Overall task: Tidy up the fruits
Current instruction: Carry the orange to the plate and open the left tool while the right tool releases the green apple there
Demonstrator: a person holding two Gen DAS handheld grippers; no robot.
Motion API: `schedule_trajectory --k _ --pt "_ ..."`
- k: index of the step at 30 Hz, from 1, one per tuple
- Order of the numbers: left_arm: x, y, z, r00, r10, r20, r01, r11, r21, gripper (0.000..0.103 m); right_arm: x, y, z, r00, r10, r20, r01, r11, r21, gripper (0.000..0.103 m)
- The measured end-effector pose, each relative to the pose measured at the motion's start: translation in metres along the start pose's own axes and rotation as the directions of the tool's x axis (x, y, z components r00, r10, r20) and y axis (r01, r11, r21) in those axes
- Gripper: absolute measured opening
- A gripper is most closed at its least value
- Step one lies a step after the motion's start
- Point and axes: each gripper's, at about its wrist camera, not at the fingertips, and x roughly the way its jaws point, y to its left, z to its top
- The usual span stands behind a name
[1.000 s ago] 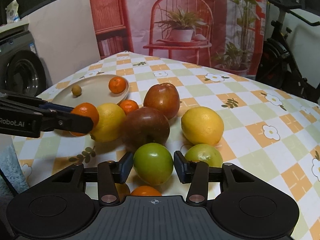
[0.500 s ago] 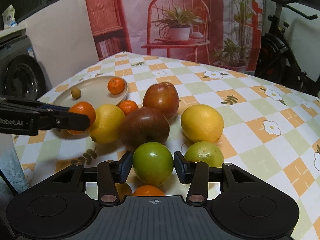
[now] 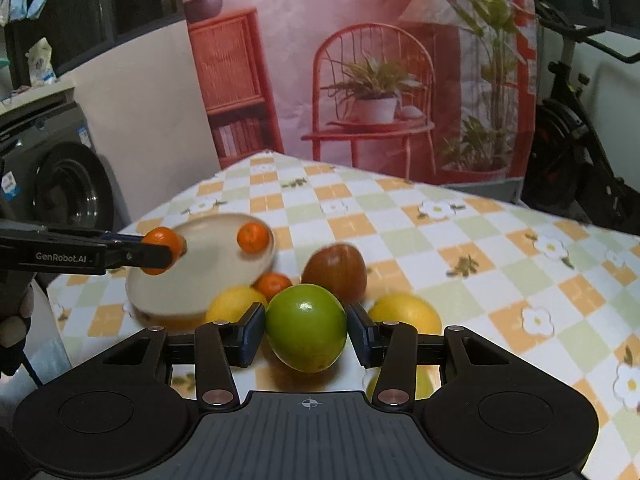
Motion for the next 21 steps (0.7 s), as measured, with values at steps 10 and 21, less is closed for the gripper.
schedule_trajectory --k 10,21 --pt "-0.013 0.028 0.015 0.997 0.076 0.025 -0.076 0.997 -0.022 0.036 0.019 0.005 0.028 1.000 0.011 0.010 -0.011 0.999 -0.032 0.042" --pt "-0.006 0.044 0.014 0.996 0.089 -0.008 -0.089 0.996 -0.023 0.036 0.044 0.023 0.036 0.999 0.048 -0.010 -0.048 0.998 -0.044 0.042"
